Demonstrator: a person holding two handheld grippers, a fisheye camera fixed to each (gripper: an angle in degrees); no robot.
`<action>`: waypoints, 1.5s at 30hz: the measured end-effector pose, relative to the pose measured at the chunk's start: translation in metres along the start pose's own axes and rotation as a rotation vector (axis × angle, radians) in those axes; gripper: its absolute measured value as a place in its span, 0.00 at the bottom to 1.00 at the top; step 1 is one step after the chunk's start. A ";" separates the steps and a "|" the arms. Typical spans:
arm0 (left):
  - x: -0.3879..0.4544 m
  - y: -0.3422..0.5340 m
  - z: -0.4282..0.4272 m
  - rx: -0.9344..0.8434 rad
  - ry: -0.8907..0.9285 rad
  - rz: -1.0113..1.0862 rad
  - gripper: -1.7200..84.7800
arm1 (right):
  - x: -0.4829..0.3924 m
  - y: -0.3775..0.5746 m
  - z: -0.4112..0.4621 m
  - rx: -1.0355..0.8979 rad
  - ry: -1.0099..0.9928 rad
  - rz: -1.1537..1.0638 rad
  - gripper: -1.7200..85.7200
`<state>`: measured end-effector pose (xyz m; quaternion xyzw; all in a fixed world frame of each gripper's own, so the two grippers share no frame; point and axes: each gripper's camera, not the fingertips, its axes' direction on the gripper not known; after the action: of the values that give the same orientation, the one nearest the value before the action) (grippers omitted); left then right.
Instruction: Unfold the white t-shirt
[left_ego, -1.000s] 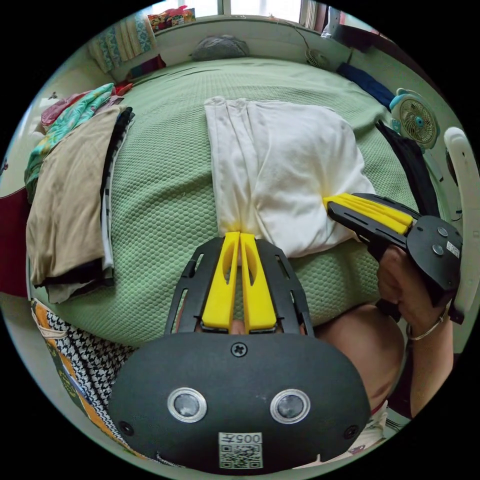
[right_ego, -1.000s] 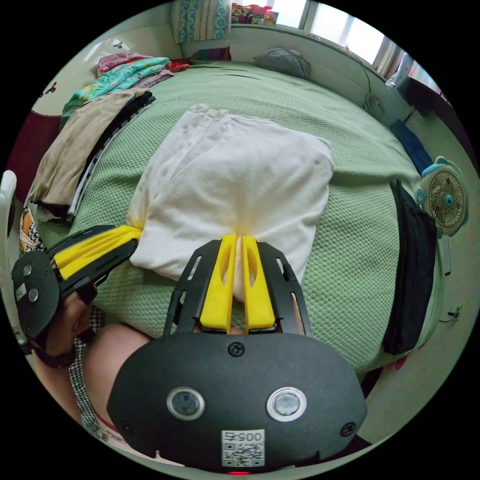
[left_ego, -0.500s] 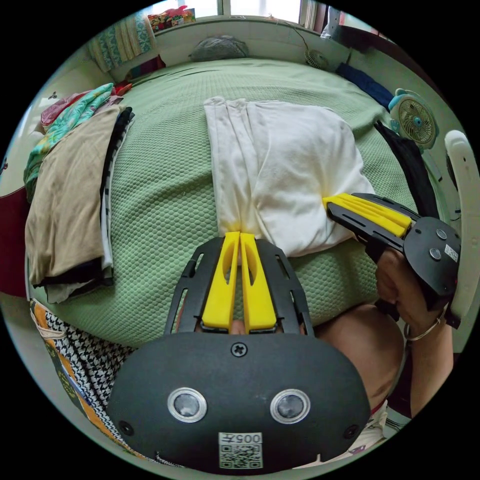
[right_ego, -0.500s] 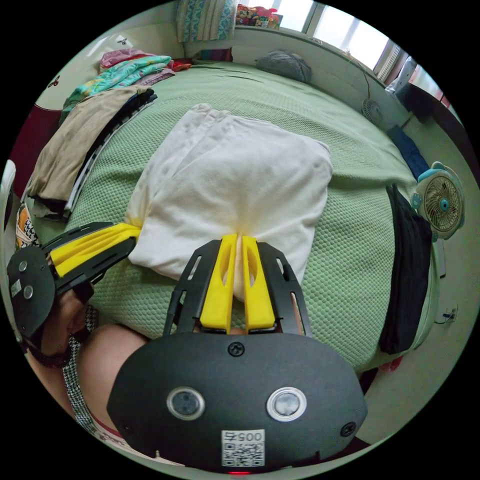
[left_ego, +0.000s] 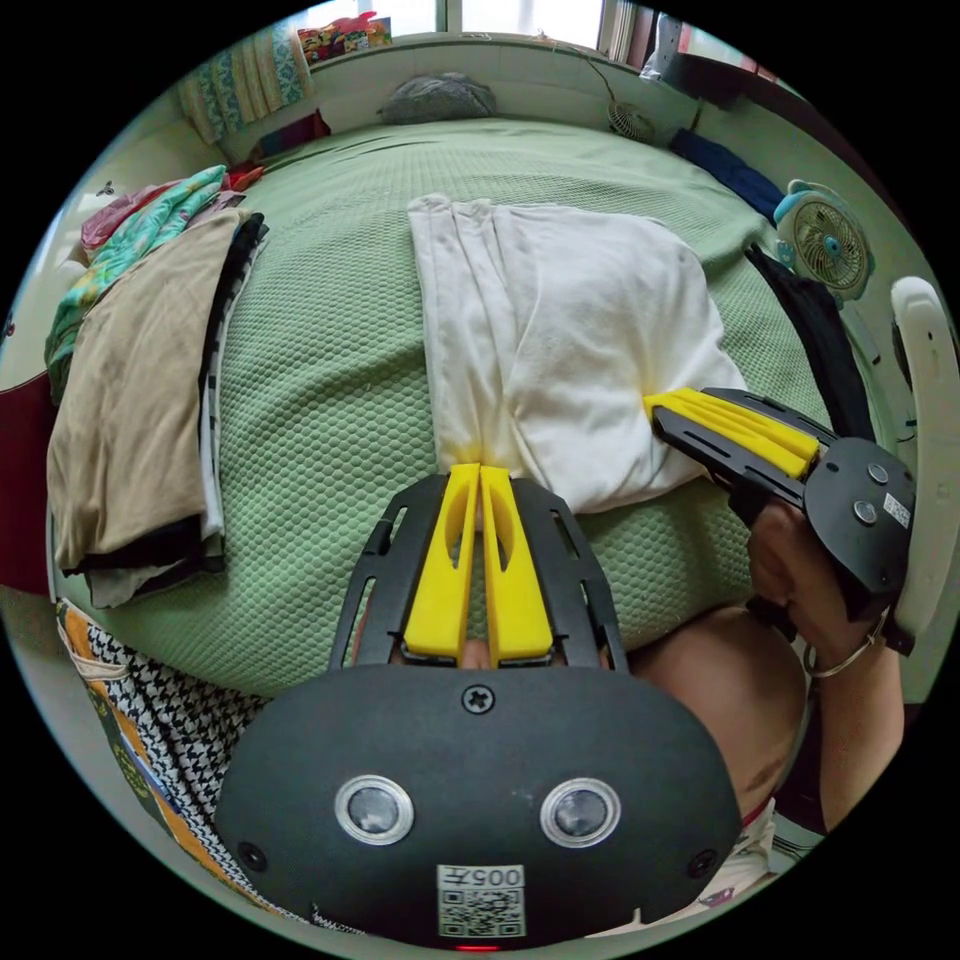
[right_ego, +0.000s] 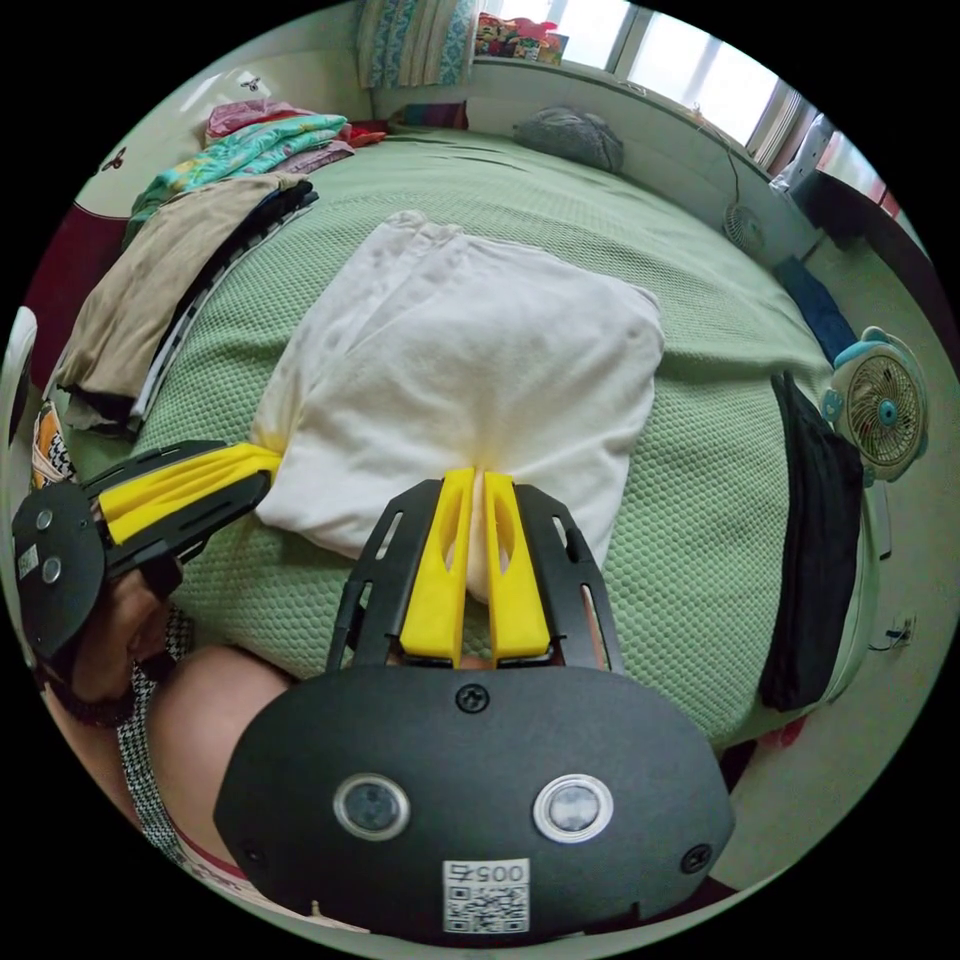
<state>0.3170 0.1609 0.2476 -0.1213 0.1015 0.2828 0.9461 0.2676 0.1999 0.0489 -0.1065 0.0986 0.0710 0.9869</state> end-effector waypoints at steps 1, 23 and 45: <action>-0.001 0.001 0.000 0.000 0.000 0.000 0.01 | -0.001 0.001 0.000 0.000 0.001 -0.001 0.01; -0.016 0.017 0.003 0.018 0.010 0.010 0.01 | -0.015 0.014 -0.004 0.008 0.001 -0.006 0.01; -0.041 0.039 0.000 0.057 0.038 0.006 0.01 | -0.019 0.026 -0.030 0.043 0.064 -0.041 0.01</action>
<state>0.2613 0.1717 0.2518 -0.0990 0.1276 0.2804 0.9462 0.2396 0.2163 0.0194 -0.0894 0.1294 0.0450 0.9865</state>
